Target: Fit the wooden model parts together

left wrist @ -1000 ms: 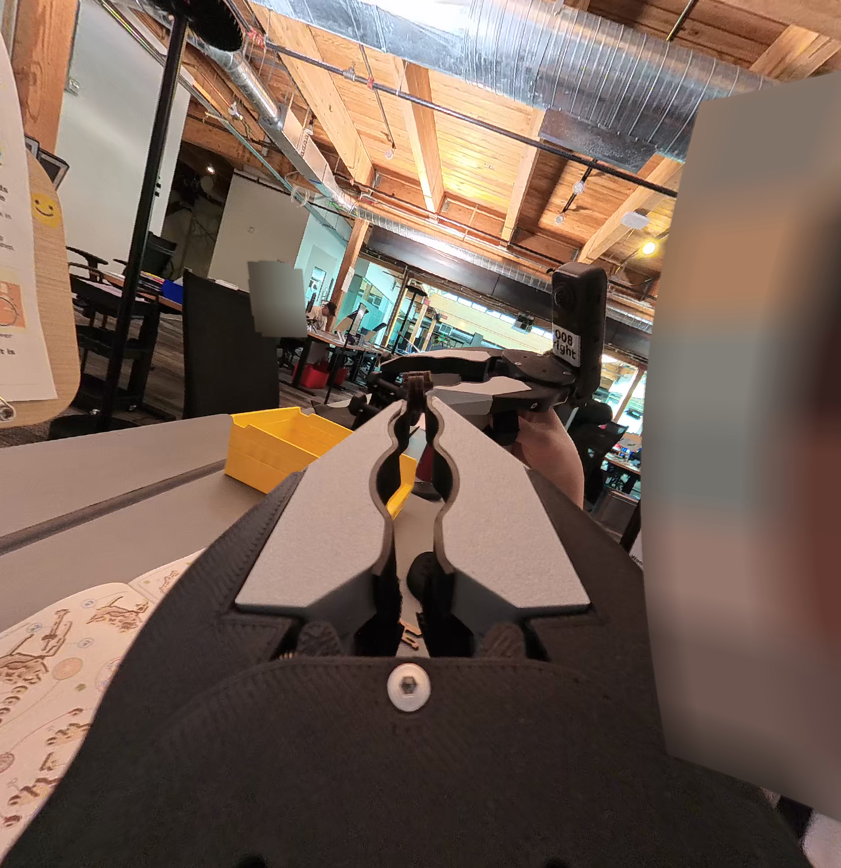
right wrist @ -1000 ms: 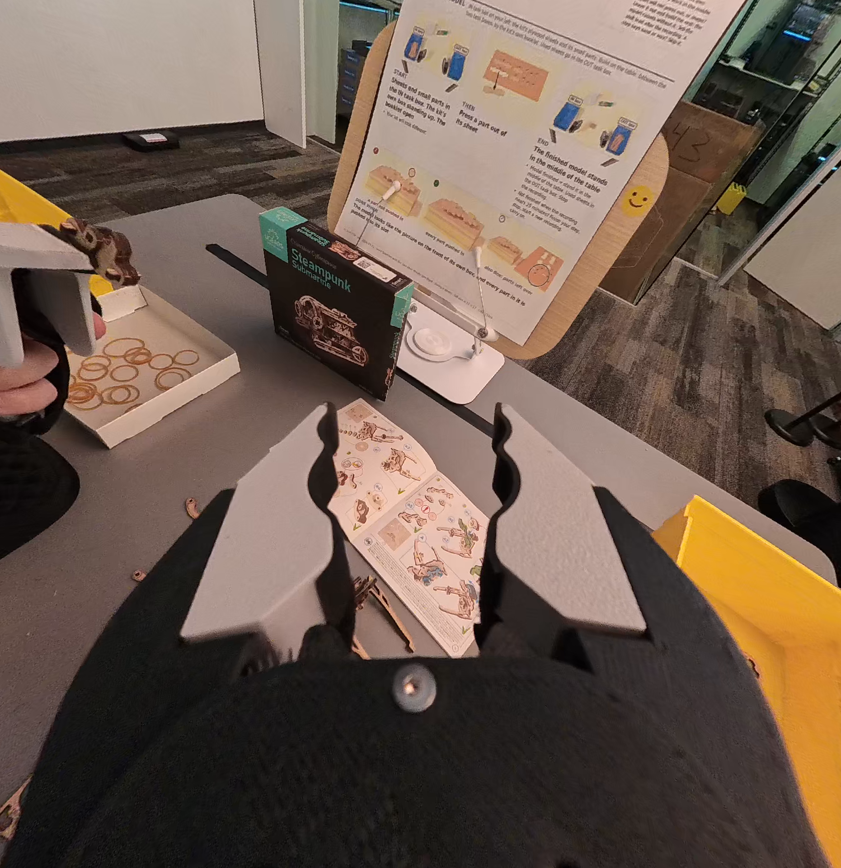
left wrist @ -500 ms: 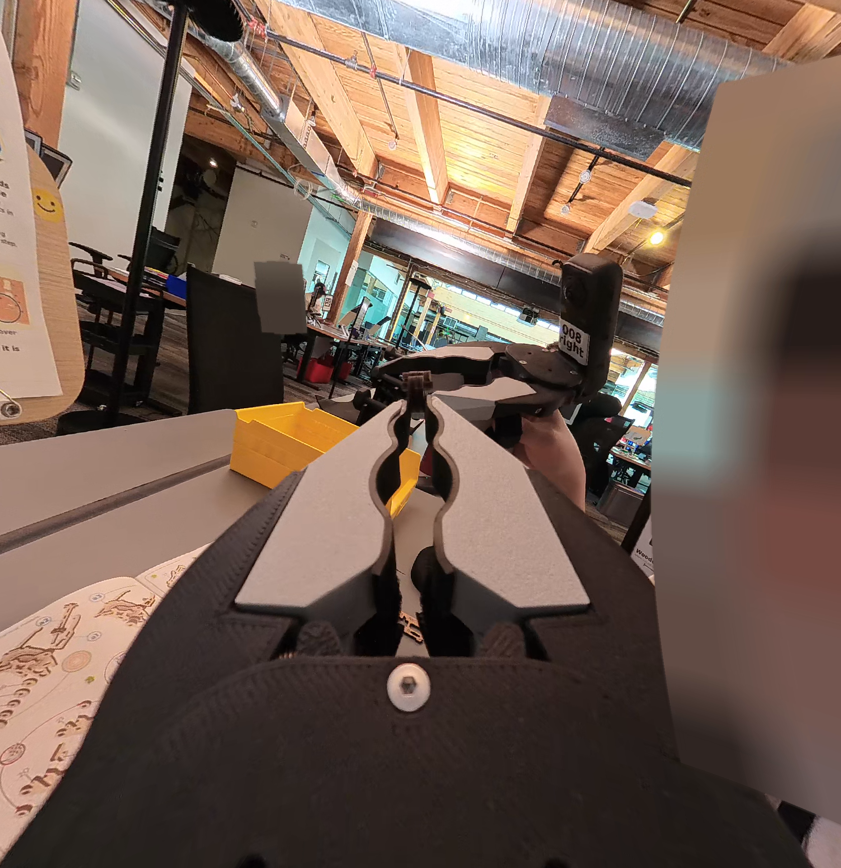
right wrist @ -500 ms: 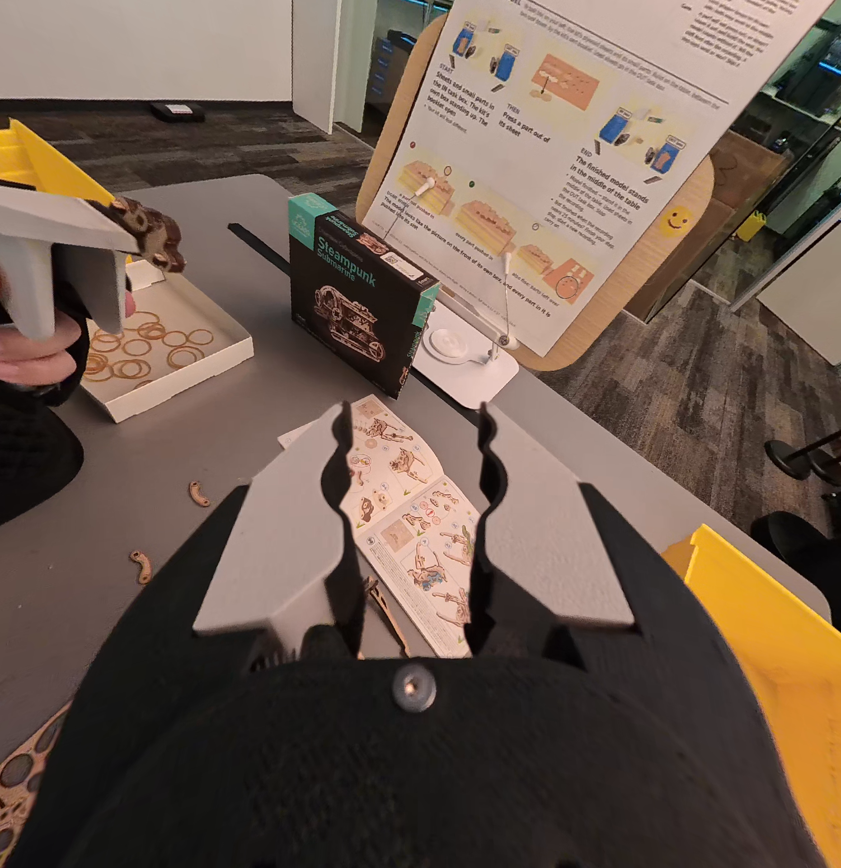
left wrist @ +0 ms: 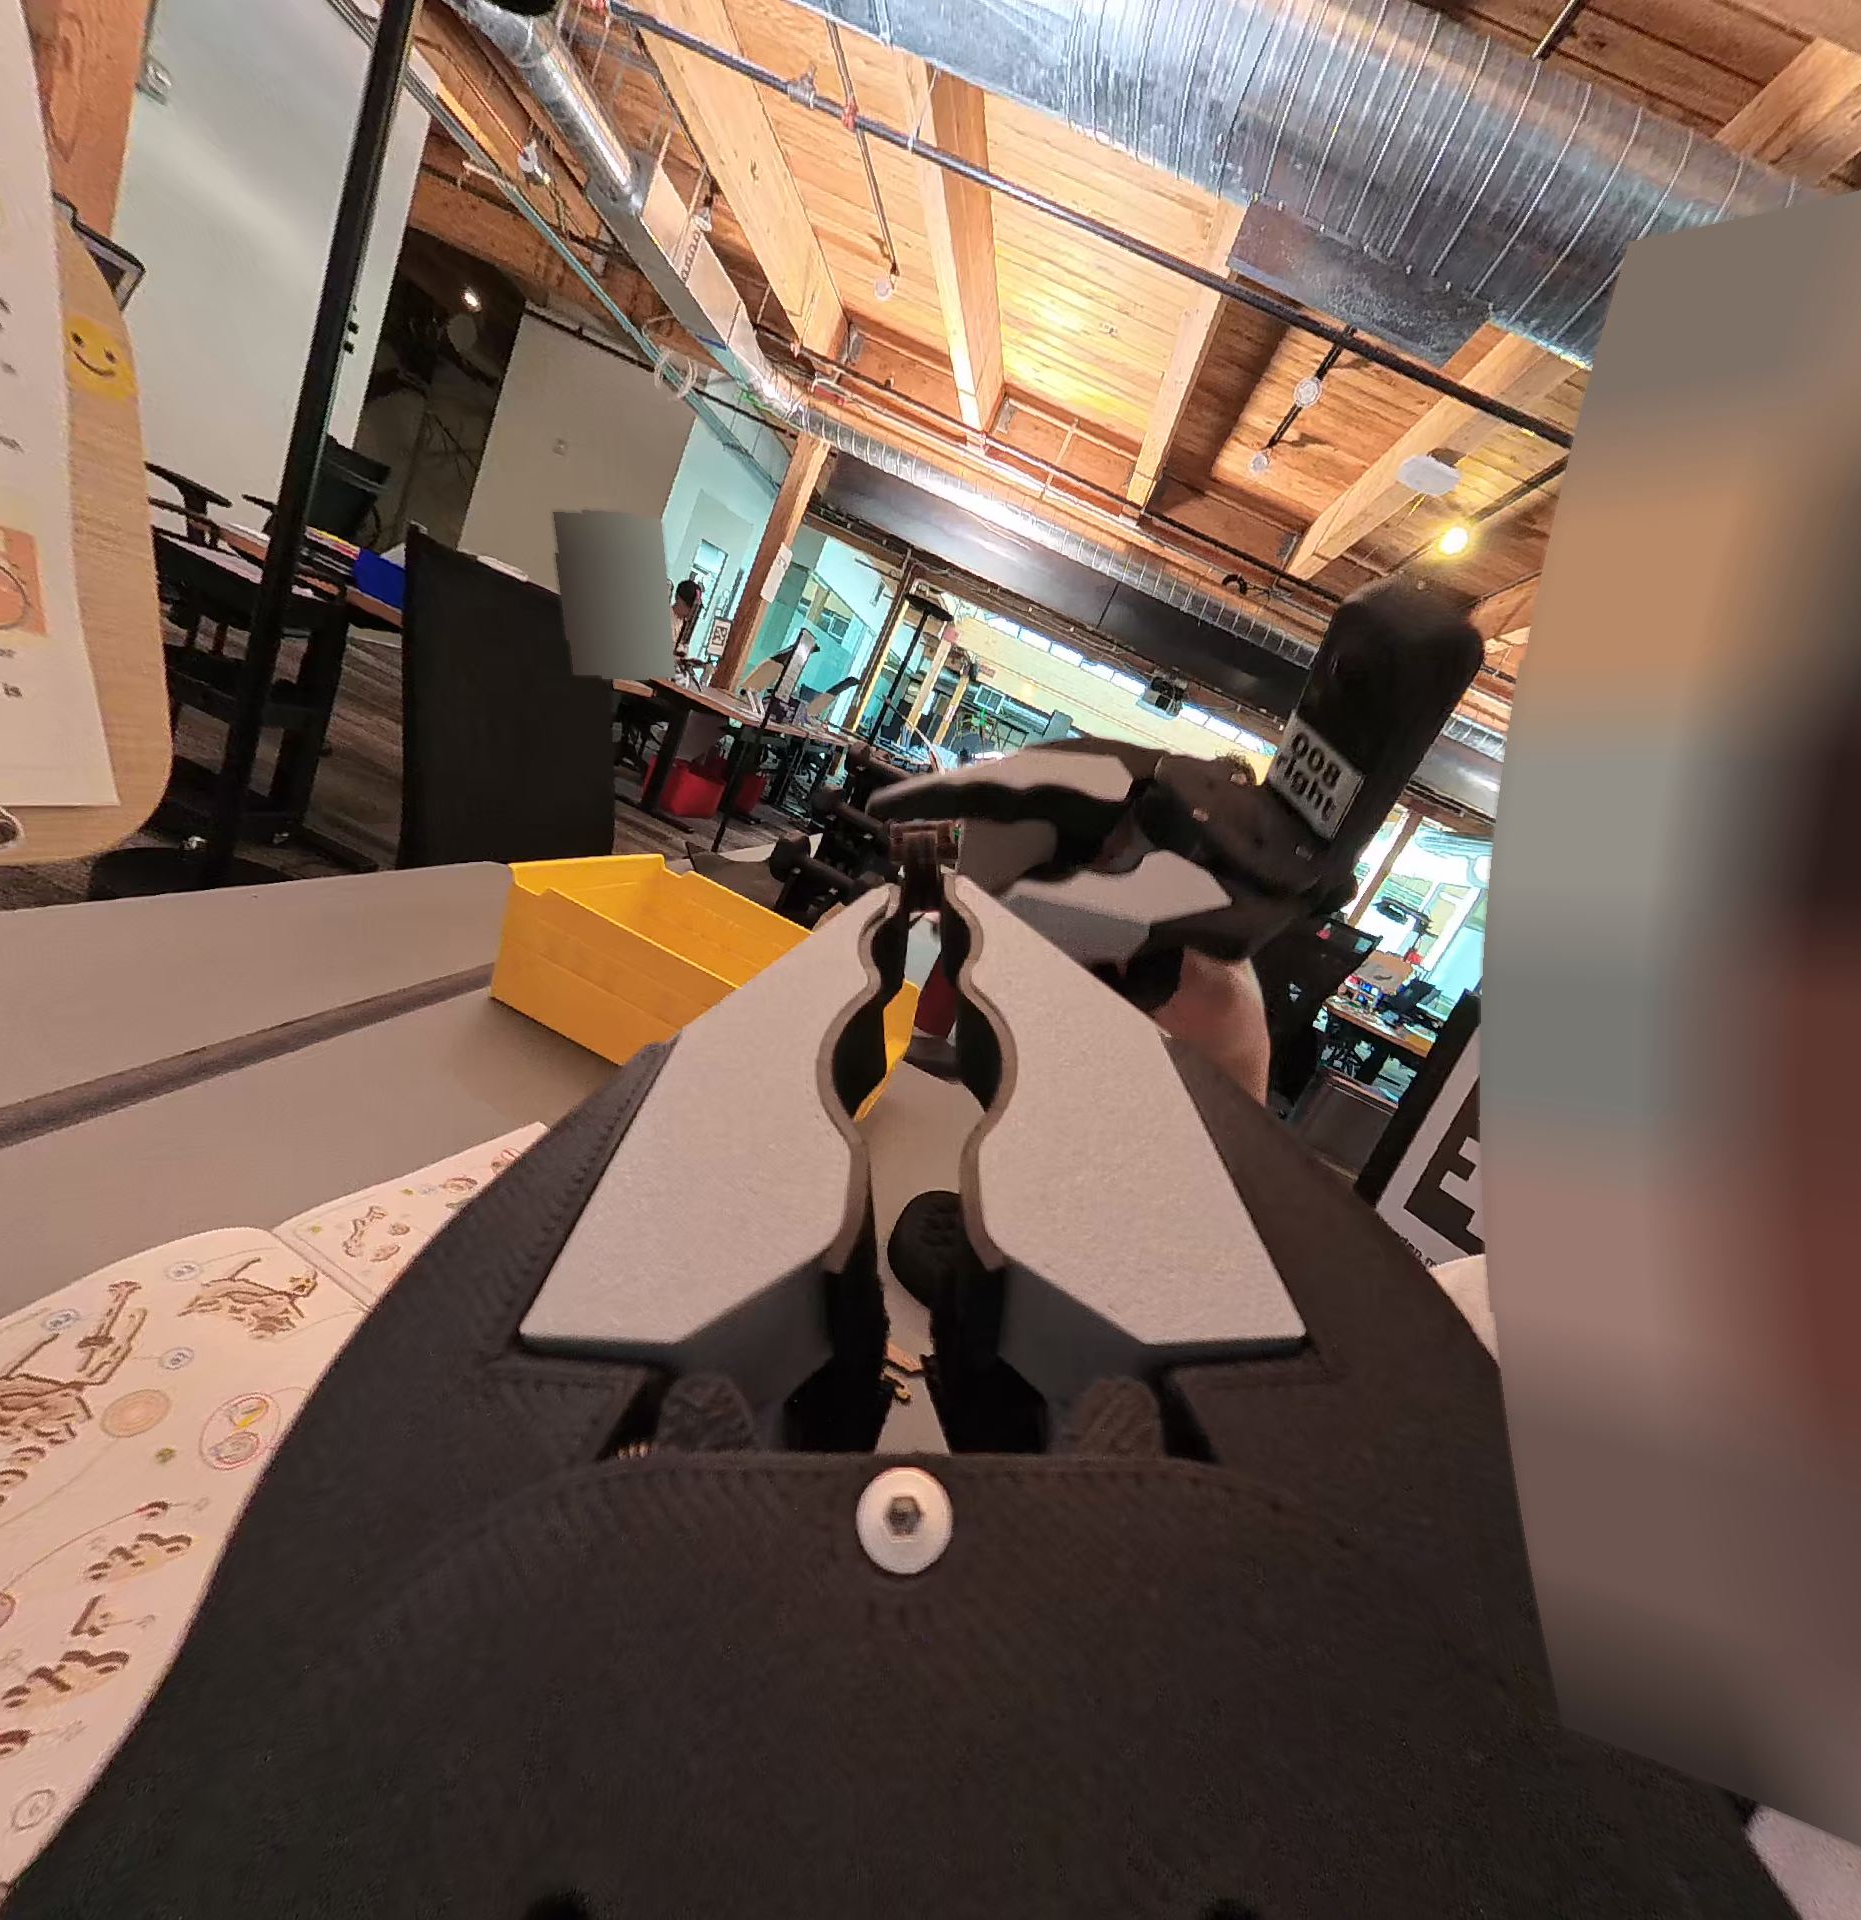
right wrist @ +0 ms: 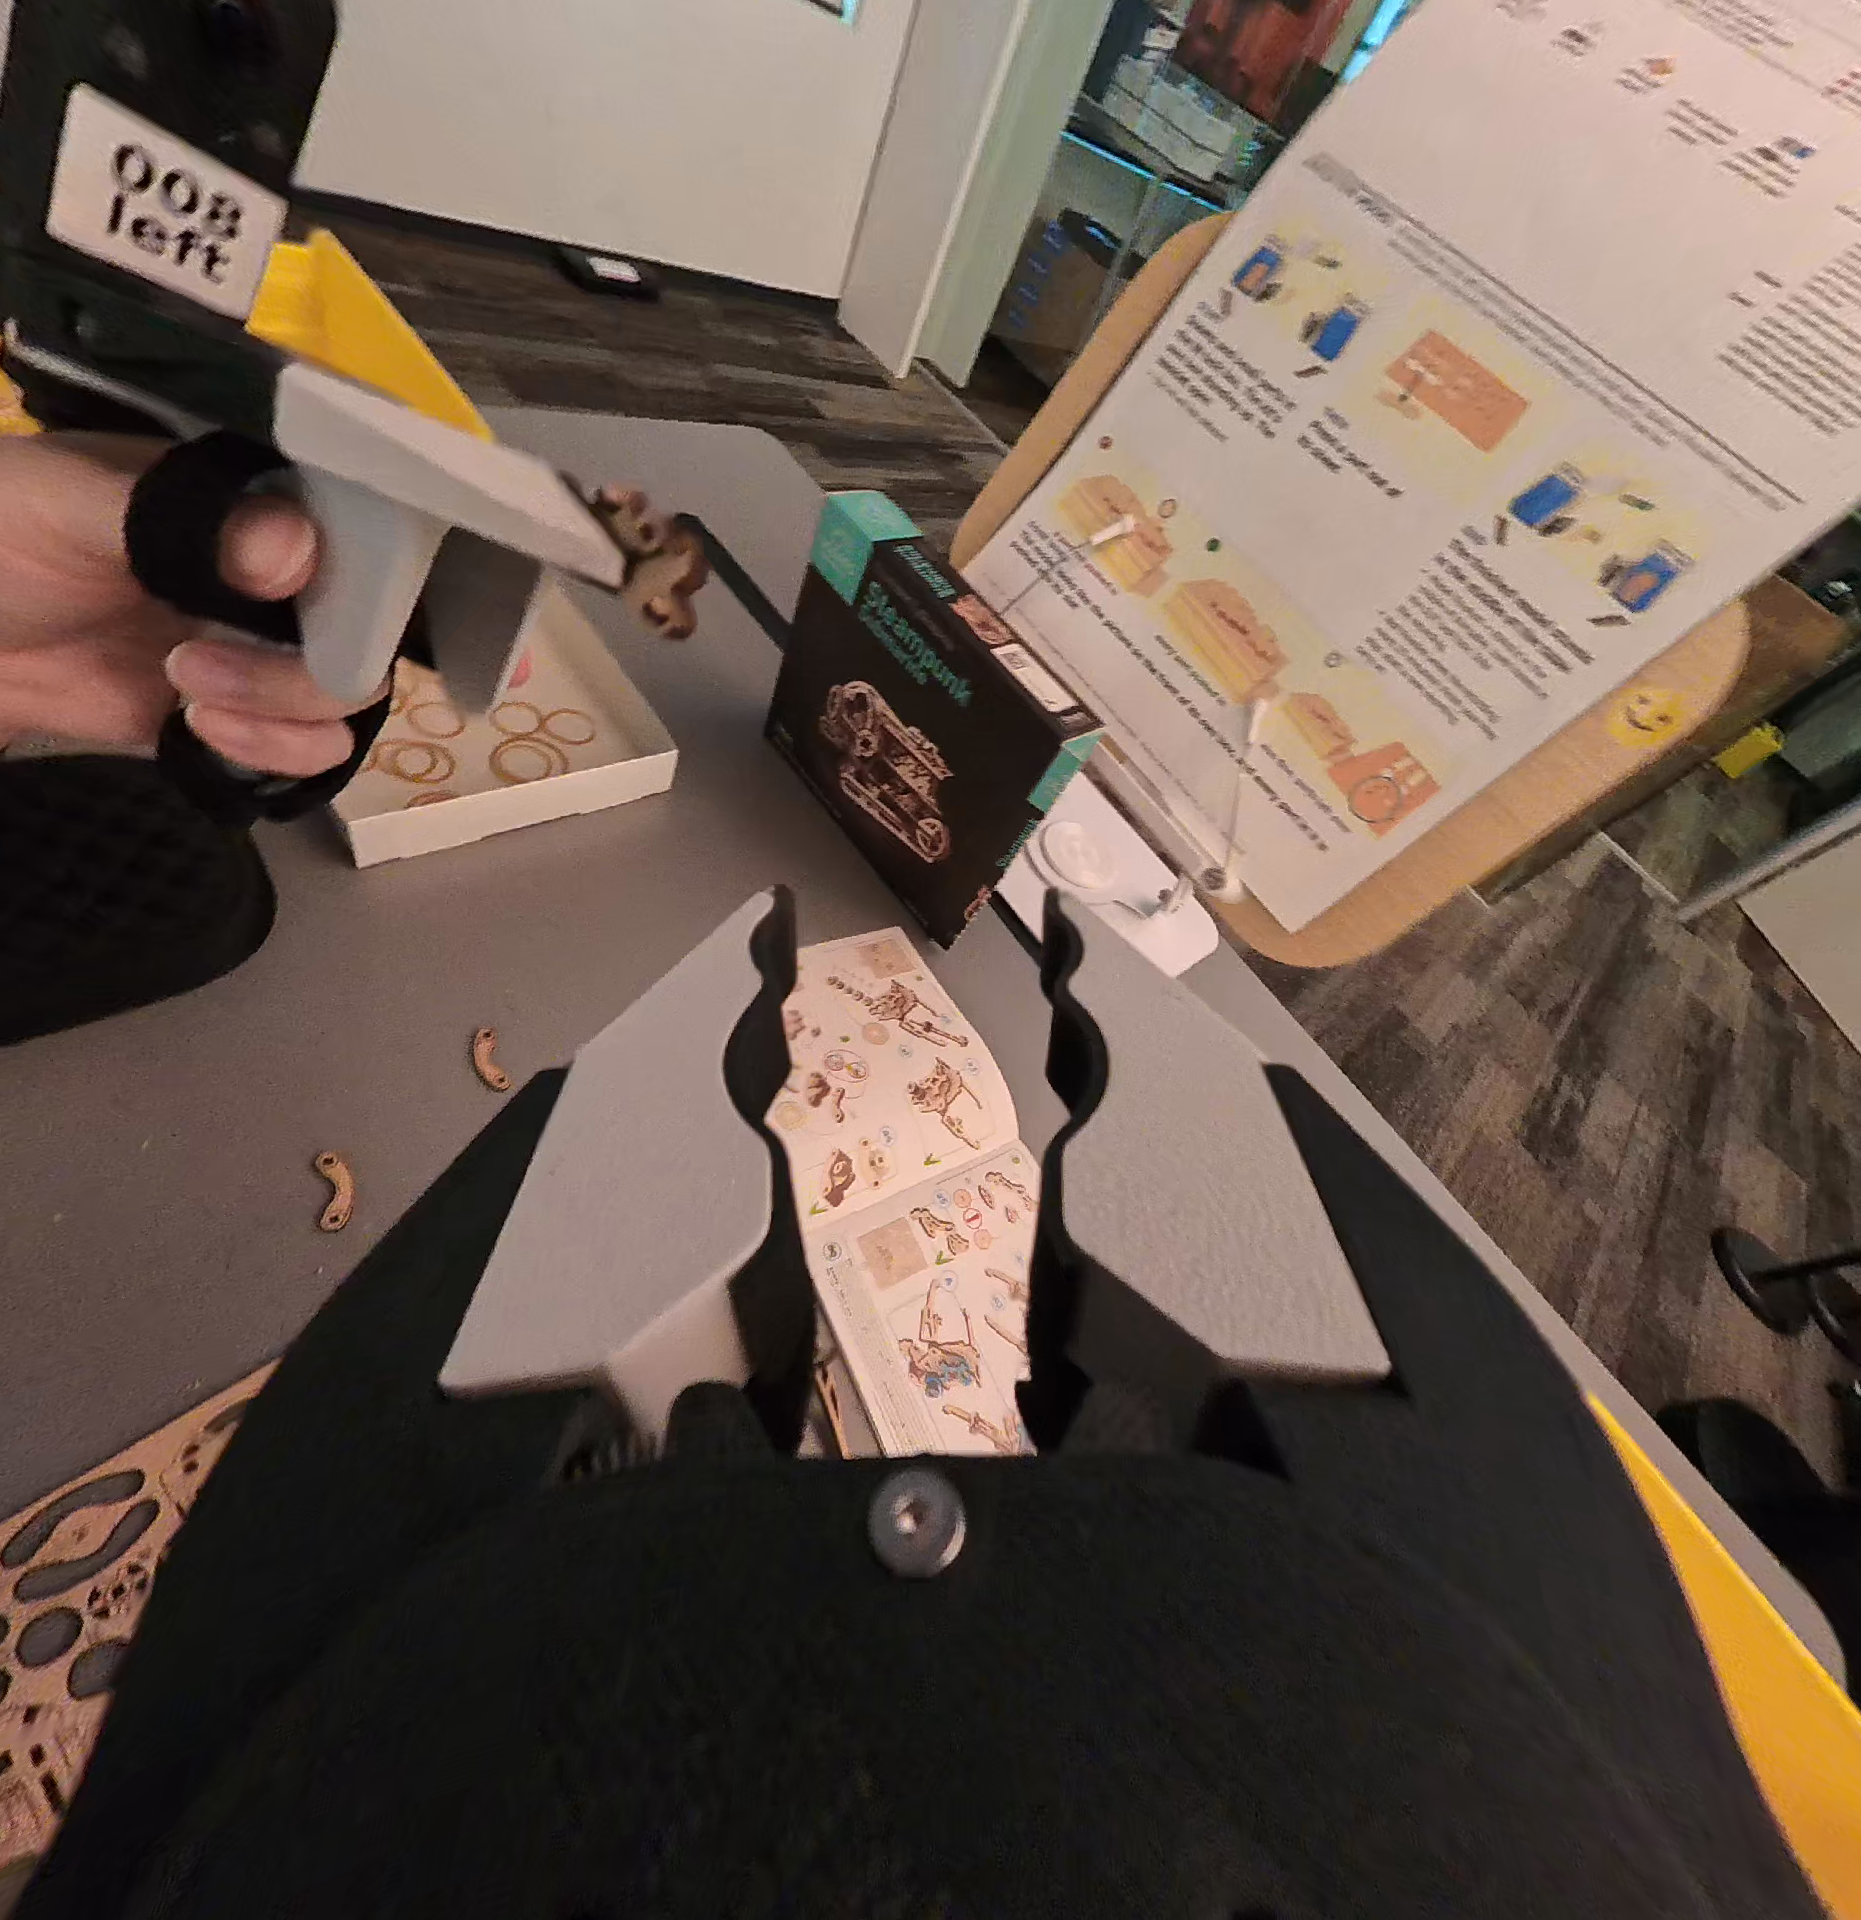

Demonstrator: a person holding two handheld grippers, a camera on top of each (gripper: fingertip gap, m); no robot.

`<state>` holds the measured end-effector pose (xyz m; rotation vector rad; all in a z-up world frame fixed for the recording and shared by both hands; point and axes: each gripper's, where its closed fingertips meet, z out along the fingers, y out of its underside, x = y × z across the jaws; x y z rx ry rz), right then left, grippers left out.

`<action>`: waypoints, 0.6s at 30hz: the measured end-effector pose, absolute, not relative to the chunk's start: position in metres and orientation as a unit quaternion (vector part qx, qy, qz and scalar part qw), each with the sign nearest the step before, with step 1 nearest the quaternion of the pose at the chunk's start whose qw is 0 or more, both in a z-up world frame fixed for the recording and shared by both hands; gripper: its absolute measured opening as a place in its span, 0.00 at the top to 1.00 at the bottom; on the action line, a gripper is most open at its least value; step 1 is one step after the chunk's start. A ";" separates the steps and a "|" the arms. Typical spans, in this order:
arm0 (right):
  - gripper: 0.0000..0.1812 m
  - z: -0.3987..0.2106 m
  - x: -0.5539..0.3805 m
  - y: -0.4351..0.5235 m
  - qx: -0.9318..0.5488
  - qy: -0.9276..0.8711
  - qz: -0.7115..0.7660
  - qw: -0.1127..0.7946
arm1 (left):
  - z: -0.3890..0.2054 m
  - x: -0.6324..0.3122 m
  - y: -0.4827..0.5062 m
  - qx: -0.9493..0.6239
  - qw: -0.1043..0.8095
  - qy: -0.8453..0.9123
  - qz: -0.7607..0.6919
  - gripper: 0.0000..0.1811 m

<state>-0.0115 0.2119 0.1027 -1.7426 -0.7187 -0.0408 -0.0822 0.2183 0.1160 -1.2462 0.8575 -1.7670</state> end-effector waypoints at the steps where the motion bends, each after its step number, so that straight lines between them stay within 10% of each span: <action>1: 0.75 0.099 -0.017 0.212 -0.745 -0.325 -0.011 0.583 | 0.118 -0.084 0.220 -0.491 0.399 0.337 -0.698 0.99; 7: 0.64 0.048 -0.075 0.189 -0.741 -0.458 0.106 0.480 | 0.140 -0.110 0.231 -0.473 0.432 0.314 -0.701 0.99; 10: 0.83 0.025 -0.094 0.179 -0.746 -0.484 0.119 0.442 | 0.156 -0.128 0.234 -0.458 0.458 0.307 -0.698 0.99; 18: 0.89 -0.112 -0.144 0.163 -0.845 -0.423 0.203 0.255 | 0.196 -0.168 0.204 -0.397 0.475 0.329 -0.714 0.99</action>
